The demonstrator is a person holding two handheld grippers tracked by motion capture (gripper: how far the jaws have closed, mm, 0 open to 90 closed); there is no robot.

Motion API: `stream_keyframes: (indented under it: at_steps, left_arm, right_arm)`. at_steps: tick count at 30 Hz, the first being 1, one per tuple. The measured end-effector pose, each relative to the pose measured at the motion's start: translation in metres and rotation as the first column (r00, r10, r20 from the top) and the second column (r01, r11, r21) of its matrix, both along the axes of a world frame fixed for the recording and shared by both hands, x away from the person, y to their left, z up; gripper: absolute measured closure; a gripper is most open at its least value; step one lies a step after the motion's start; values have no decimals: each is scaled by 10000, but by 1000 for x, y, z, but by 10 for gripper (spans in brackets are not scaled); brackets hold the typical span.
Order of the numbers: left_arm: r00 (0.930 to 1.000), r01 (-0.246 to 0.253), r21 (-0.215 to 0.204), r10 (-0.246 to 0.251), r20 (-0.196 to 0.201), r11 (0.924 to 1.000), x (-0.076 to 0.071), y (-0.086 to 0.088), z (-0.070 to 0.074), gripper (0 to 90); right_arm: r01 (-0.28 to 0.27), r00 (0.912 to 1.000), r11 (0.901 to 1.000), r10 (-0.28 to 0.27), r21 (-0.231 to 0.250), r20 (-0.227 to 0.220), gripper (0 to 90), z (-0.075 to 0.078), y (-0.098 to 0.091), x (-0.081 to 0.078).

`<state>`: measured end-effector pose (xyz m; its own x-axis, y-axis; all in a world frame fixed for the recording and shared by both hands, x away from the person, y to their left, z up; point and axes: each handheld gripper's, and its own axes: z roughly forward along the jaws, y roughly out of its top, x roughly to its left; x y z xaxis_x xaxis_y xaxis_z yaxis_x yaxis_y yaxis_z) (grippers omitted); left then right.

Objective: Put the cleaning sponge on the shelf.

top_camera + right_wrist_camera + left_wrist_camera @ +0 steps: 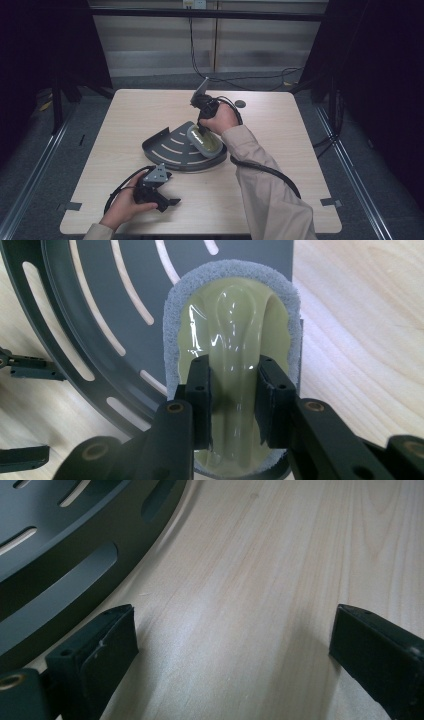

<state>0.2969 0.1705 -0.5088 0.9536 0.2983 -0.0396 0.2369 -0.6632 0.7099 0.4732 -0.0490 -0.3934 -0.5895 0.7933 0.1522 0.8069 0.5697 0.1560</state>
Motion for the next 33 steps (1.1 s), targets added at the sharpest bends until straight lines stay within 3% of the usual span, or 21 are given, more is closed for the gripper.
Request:
stream_keyframes:
  at_steps: [33]
  left_arm:
    - [10000, -3, 60, 3, 33, 10000, 0, 0, 0, 40]
  right_arm:
    - [161, 9999, 9996, -163, -234, -44, 705, -28, -2, 0]
